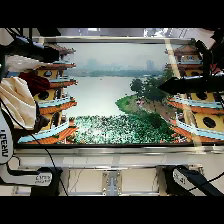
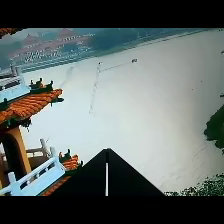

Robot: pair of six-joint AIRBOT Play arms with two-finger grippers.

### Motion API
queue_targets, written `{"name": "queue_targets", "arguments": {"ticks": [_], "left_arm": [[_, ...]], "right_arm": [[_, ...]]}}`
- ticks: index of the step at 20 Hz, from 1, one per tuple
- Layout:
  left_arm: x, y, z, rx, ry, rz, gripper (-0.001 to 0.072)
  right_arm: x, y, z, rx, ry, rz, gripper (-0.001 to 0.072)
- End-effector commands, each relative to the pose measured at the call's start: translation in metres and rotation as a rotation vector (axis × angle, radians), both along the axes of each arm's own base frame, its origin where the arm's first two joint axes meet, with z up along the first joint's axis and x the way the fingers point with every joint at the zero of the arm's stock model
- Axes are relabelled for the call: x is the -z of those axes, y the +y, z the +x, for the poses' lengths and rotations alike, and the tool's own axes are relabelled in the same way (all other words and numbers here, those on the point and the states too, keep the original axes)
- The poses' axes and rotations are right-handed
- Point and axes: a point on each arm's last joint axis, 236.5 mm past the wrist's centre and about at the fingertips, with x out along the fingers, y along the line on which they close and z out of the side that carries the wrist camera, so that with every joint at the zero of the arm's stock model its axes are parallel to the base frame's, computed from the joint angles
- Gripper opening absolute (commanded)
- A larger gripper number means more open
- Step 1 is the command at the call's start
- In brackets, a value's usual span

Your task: Fold the shirts.

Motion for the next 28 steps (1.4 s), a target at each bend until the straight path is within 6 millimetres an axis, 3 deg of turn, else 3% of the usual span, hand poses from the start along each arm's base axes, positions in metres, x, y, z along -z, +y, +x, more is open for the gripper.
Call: {"name": "queue_targets", "arguments": {"ticks": [1,14,18,20,24,27,28], "left_arm": [[0.000,0.000,0.000,0.001,0.000,0.000,0.0012],[0.000,0.000,0.000,0.001,0.000,0.000,0.0012],[0.005,0.000,0.010,-0.007,-0.010,-0.001,0.0013],[0.017,0.029,0.013,-0.056,0.008,0.098,0.0018],[0.026,0.136,0.020,-0.288,0.022,0.490,0.0020],[0.028,0.193,0.014,-0.448,0.054,0.603,0.0035],[0.033,0.211,0.013,-0.485,0.072,0.619,0.0245]], "right_arm": [[0.000,0.000,0.000,-0.001,0.000,0.000,0.0455],[0.000,0.000,0.000,0.000,0.000,0.000,0.0456],[-0.015,-0.009,0.029,0.088,-0.114,0.009,0.0456],[-0.025,-0.014,0.043,0.134,-0.170,0.023,0.0456],[-0.035,-0.015,0.051,0.160,-0.209,0.047,0.0455],[-0.041,-0.020,0.060,0.193,-0.246,0.046,0.0456],[-0.041,-0.020,0.060,0.194,-0.247,0.046,0.0456]]}}
